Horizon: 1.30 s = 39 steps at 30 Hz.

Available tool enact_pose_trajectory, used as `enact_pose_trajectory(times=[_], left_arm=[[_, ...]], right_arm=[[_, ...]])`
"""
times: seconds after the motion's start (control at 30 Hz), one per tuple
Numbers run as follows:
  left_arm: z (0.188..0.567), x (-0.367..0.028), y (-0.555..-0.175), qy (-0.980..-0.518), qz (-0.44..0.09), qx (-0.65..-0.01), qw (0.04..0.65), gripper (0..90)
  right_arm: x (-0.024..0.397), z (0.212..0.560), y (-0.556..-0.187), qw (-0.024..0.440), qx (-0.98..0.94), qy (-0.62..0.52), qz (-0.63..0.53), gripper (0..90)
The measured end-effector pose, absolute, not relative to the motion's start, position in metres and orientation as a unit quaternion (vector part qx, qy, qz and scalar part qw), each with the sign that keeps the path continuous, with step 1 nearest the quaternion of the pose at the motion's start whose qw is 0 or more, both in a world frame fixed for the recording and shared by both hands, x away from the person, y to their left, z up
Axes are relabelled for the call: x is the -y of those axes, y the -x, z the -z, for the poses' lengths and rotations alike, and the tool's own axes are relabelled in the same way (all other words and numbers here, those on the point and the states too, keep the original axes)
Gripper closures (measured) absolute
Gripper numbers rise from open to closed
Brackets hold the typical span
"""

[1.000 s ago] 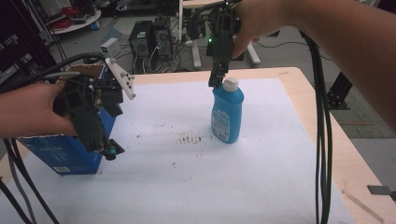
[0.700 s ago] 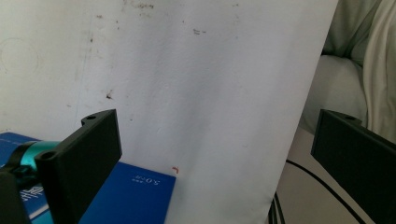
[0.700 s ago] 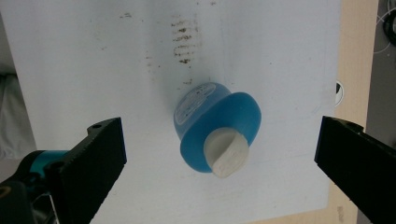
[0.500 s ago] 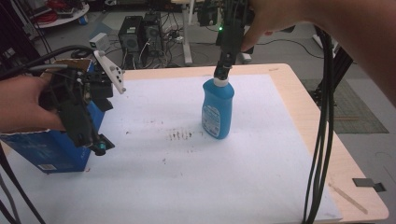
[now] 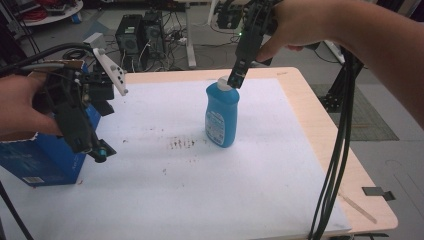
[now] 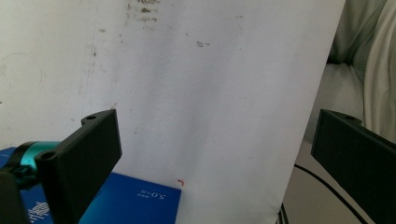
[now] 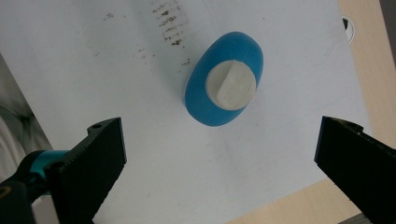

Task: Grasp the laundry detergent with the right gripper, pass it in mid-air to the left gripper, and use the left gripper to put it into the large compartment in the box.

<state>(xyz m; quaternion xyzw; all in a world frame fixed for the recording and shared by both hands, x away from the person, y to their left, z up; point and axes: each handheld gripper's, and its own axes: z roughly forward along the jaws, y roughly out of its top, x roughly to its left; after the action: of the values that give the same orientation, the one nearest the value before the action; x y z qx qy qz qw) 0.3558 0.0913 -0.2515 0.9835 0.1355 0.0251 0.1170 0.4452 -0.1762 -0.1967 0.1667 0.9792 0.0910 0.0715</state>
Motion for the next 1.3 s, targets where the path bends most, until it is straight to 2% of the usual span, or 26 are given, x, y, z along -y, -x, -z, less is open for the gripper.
enact_pose_trajectory(times=[0.53,1.0,1.3], left_arm=[[0.255,-0.090,-0.361,-0.983,-0.024,-0.134,0.123,1.7],[0.261,-0.086,-0.365,-0.984,-0.019,-0.131,0.122,1.6],[0.263,-0.084,-0.368,-0.984,-0.016,-0.131,0.121,1.7]], right_arm=[[0.195,0.222,-0.440,0.057,-0.942,-0.309,-0.116,1.4],[0.206,0.244,-0.434,0.062,-0.911,-0.371,-0.167,1.4],[0.214,0.258,-0.426,0.088,-0.895,-0.387,-0.204,1.4]])
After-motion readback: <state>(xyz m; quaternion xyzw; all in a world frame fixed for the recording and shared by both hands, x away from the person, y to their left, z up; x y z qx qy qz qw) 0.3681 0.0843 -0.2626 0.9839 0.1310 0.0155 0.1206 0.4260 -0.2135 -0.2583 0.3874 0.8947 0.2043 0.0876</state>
